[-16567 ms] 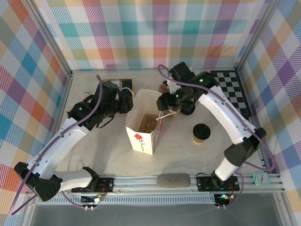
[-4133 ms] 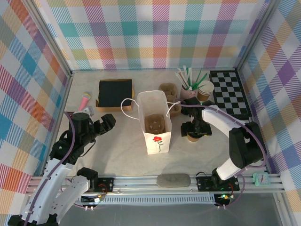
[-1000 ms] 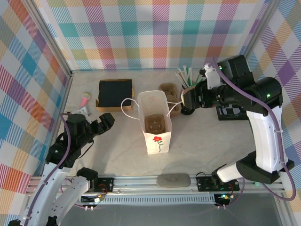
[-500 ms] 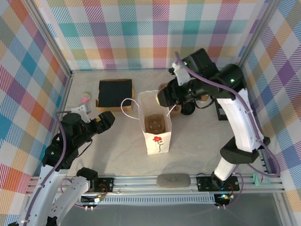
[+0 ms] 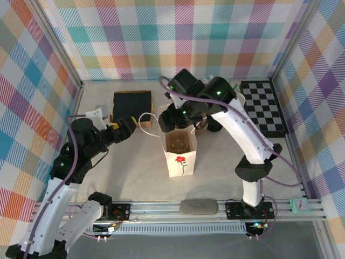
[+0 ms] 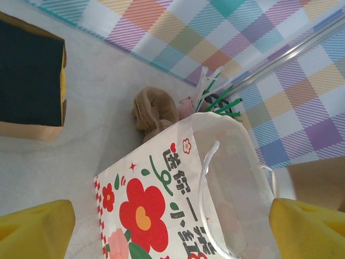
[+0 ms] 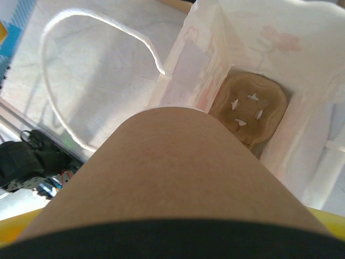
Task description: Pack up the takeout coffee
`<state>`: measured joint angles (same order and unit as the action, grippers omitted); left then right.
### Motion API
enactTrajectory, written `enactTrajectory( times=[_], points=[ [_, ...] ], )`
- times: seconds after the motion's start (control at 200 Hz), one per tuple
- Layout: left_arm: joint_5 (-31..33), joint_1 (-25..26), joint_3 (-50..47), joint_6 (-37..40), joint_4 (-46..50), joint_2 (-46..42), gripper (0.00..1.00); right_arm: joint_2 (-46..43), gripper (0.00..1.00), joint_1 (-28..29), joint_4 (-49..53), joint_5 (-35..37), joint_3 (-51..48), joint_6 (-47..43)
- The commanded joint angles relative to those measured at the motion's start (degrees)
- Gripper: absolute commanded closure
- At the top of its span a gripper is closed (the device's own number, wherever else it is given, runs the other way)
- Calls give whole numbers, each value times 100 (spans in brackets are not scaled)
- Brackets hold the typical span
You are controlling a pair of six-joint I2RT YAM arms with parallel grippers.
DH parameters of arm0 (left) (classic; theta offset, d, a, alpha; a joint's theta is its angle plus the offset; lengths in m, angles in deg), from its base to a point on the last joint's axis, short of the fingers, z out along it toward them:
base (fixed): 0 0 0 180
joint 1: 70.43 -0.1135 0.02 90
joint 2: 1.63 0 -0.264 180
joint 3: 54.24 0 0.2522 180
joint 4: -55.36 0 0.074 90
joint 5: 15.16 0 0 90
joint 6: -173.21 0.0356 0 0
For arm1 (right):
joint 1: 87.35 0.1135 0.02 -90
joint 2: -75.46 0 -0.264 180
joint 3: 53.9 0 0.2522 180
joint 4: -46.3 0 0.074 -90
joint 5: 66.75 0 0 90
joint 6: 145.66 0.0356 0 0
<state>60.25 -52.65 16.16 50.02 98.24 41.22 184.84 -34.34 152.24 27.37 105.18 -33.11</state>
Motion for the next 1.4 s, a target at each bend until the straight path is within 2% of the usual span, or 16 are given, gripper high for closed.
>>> enactTrajectory(
  times=[0.0,0.16,0.41,0.6,0.805,1.025,1.145,1.305,1.395],
  points=[
    [-285,-6,232,49,-349,197,8,98,50,106,309,587,112,318],
    [-257,217,293,43,-484,473,9,94,49,179,341,909,-179,541],
    [-82,739,453,-25,-702,1067,15,-179,49,269,-101,865,-1102,770],
    [67,1028,541,-65,-674,1261,49,-110,49,319,-99,933,-1259,897],
    [367,1371,443,-251,-531,1050,69,-20,49,433,46,1150,-1304,995],
    [706,1739,207,-975,-451,645,77,13,50,447,278,1307,-1343,754],
    [915,2102,-13,-1444,-704,336,80,92,50,412,492,1322,-1248,562],
    [859,2573,-175,-2052,-1240,216,82,208,50,257,658,1340,-1100,275],
    [1138,2923,-116,-2165,-1269,166,84,272,50,178,806,1425,-882,133]
  ],
)
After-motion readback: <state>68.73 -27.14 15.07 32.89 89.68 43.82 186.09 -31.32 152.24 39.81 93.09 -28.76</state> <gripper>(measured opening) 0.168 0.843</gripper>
